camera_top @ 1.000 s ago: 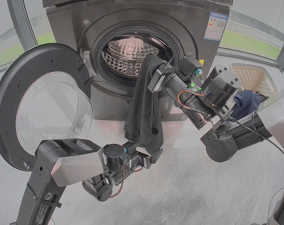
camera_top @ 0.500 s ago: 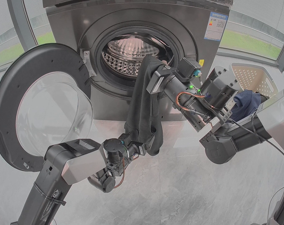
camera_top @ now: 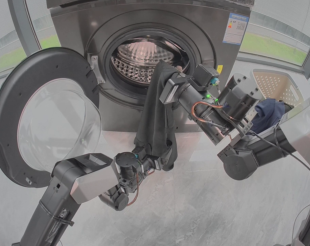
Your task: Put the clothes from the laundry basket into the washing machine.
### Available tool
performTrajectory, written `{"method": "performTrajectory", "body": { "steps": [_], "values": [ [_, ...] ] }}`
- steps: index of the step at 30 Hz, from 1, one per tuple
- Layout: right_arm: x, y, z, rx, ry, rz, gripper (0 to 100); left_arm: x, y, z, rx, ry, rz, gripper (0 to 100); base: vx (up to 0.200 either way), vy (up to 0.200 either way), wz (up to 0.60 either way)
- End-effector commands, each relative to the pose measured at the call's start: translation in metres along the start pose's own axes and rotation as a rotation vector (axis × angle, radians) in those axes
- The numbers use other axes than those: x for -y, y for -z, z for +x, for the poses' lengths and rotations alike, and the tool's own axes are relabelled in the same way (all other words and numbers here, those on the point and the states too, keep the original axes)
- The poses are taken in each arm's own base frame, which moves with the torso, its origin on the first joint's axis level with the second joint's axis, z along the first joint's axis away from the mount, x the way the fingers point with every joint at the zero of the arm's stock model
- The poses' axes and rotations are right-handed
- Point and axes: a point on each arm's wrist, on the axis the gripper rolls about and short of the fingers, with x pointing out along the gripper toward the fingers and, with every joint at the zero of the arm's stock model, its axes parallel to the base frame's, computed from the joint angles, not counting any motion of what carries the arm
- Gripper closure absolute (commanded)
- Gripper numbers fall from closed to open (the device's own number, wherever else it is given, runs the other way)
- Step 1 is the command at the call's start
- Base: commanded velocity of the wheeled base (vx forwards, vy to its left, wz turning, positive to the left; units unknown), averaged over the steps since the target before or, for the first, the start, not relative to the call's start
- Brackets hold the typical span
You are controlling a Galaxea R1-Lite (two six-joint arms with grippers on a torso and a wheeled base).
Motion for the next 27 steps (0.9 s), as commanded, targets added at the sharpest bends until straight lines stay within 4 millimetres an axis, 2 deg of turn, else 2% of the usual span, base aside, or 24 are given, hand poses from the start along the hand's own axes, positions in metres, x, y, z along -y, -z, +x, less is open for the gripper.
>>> {"method": "performTrajectory", "body": {
  "steps": [1,2,9,14,17,20,22,23,27],
  "values": [
    [-0.003,0.002,0.000,-0.005,-0.005,0.003,100,0.000,0.000,0.007,0.033,0.000,-0.003,0,0.000,0.000,0.00],
    [-0.003,0.002,-0.001,-0.005,-0.007,0.004,100,-0.001,0.000,0.009,0.040,-0.005,-0.003,100,0.000,0.000,0.00],
    [-0.004,0.005,0.000,-0.011,-0.008,0.007,100,-0.001,-0.002,0.011,0.049,-0.004,-0.003,100,0.000,0.000,0.00],
    [0.009,0.004,0.000,-0.009,0.019,-0.007,100,-0.008,-0.014,0.008,0.060,-0.027,0.003,100,0.000,0.000,0.00],
    [0.029,0.003,-0.003,-0.018,0.064,-0.024,100,-0.006,-0.045,-0.009,0.054,-0.047,0.006,100,0.000,0.000,0.00],
    [0.051,0.003,-0.010,-0.039,0.116,-0.040,100,0.002,-0.088,-0.039,0.048,-0.040,0.002,100,0.000,0.000,0.00],
    [0.053,0.002,-0.010,-0.038,0.120,-0.042,100,0.002,-0.090,-0.041,0.048,-0.040,0.002,100,0.000,0.000,0.00],
    [0.072,0.004,-0.020,-0.059,0.164,-0.049,100,0.005,-0.124,-0.068,0.063,-0.033,0.005,100,0.000,0.000,0.00],
    [0.087,0.008,-0.036,-0.069,0.202,-0.049,100,0.014,-0.165,-0.111,0.082,0.024,-0.036,100,0.000,0.000,0.00]
  ]
}}
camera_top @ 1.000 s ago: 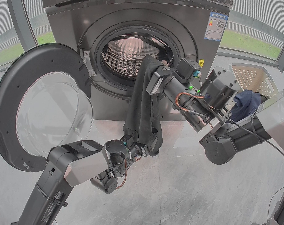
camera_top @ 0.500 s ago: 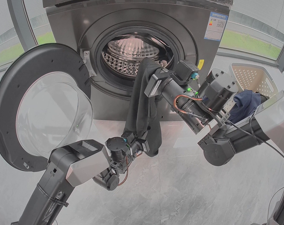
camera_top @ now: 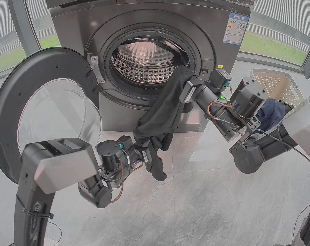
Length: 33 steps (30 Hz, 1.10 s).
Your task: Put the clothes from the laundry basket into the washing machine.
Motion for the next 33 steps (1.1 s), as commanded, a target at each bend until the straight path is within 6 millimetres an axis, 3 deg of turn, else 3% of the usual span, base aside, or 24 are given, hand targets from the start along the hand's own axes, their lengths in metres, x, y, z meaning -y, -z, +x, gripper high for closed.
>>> {"method": "performTrajectory", "body": {
  "steps": [1,4,13,20,27,32,33],
  "values": [
    [0.047,0.005,-0.025,-0.038,0.109,-0.014,100,0.015,-0.107,-0.083,0.096,0.076,-0.048,100,0.000,0.000,0.00],
    [0.049,-0.003,-0.036,-0.036,0.117,0.017,100,0.019,-0.117,-0.102,0.095,0.106,-0.051,100,0.000,0.000,0.00],
    [0.050,-0.017,-0.075,-0.093,0.141,0.085,100,0.022,-0.139,-0.116,0.152,0.124,-0.048,100,0.000,0.000,0.00],
    [0.053,-0.014,-0.077,-0.079,0.152,0.083,100,0.026,-0.151,-0.125,0.187,0.145,-0.037,100,0.000,0.000,0.00],
    [0.055,-0.011,-0.074,-0.059,0.149,0.080,100,0.026,-0.141,-0.129,0.139,0.169,-0.036,100,0.000,0.000,0.00],
    [0.050,-0.017,-0.073,-0.042,0.132,0.087,100,0.021,-0.118,-0.128,0.048,0.149,-0.038,100,0.000,0.000,0.00],
    [0.047,-0.021,-0.073,-0.033,0.123,0.090,100,0.019,-0.105,-0.125,0.003,0.140,-0.041,100,0.000,0.000,0.00]
  ]
}}
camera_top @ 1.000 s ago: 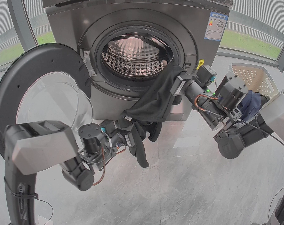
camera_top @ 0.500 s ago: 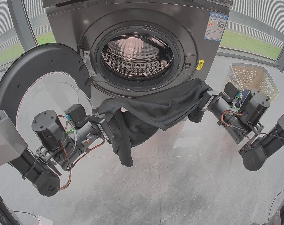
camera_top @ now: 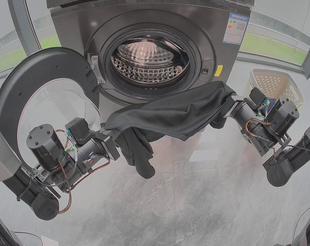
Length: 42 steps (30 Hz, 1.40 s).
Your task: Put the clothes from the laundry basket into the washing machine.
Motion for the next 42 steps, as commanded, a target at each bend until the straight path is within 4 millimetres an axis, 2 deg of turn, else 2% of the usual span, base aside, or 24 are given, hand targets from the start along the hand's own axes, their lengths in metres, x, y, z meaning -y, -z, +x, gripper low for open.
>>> {"method": "performTrajectory", "body": {
  "steps": [1,5,6,7,12,22,23,34,42],
  "values": [
    [-0.009,-0.008,-0.001,0.021,-0.027,0.010,100,-0.008,0.033,0.002,-0.116,-0.027,-0.014,100,0.000,0.000,0.00],
    [-0.020,-0.011,-0.003,0.030,-0.060,0.023,100,-0.016,0.065,0.004,-0.228,-0.051,-0.026,100,0.000,0.000,0.00],
    [-0.020,-0.011,-0.003,0.030,-0.060,0.023,100,-0.016,0.065,0.004,-0.228,-0.051,-0.026,100,0.000,0.000,0.00],
    [-0.023,-0.012,-0.002,0.035,-0.065,0.025,100,-0.024,0.086,0.009,-0.289,-0.048,-0.010,100,0.000,0.000,0.00],
    [-0.026,-0.009,-0.002,0.026,-0.074,0.029,100,-0.034,0.122,0.023,-0.361,-0.031,0.046,100,0.000,0.000,0.00],
    [-0.036,-0.007,-0.004,0.017,-0.101,0.043,100,-0.041,0.153,0.051,-0.351,-0.017,0.062,100,0.000,0.000,0.00],
    [-0.036,-0.006,-0.004,0.016,-0.102,0.043,100,-0.042,0.154,0.052,-0.351,-0.017,0.062,0,0.000,0.000,0.00],
    [-0.042,-0.003,-0.005,0.005,-0.117,0.048,100,-0.052,0.174,0.077,-0.305,-0.035,0.072,0,0.000,0.000,0.00],
    [-0.042,-0.004,-0.004,0.008,-0.118,0.048,100,-0.051,0.180,0.081,-0.300,-0.029,0.073,0,0.000,0.000,0.00]
  ]
}}
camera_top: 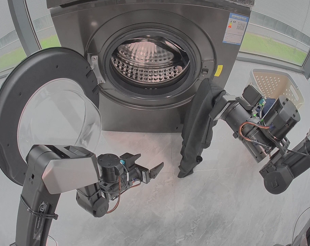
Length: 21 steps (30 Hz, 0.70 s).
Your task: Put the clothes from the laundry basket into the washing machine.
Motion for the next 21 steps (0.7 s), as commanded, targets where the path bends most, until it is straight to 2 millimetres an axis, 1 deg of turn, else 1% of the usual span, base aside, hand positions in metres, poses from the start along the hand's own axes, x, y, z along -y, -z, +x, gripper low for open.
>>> {"method": "performTrajectory", "body": {
  "steps": [1,7,8,9,11,12,14,17,21],
  "values": [
    [0.000,0.001,0.001,-0.002,-0.001,0.000,100,0.002,0.007,0.002,-0.012,0.008,-0.001,0,0.000,0.000,0.00],
    [0.001,0.007,0.004,-0.009,0.004,-0.003,100,0.019,0.005,0.004,-0.006,0.056,0.004,0,0.000,0.000,0.00],
    [0.001,0.007,0.004,-0.009,0.004,-0.003,100,0.019,0.005,0.004,-0.006,0.056,0.004,0,0.000,0.000,0.00],
    [0.002,0.009,0.005,-0.014,0.005,-0.003,100,0.025,0.004,0.004,-0.004,0.072,0.006,0,0.000,0.000,0.00],
    [0.002,0.010,0.005,-0.015,0.005,-0.003,100,0.025,0.004,0.004,-0.004,0.072,0.006,0,0.000,0.000,0.00],
    [0.002,0.014,0.007,-0.020,0.005,-0.003,100,0.033,-0.002,0.004,0.009,0.091,0.010,0,0.000,0.000,0.00],
    [0.003,0.020,0.012,-0.026,0.006,-0.005,100,0.042,-0.004,0.004,0.016,0.116,0.009,0,0.000,0.000,0.00],
    [0.004,0.024,0.019,-0.016,0.007,-0.008,100,0.051,-0.005,0.007,0.025,0.141,0.012,0,0.000,0.000,0.00],
    [0.004,0.027,0.035,0.014,-0.003,-0.008,100,0.063,-0.002,0.016,0.041,0.177,0.012,0,0.000,0.000,0.00]
  ]
}}
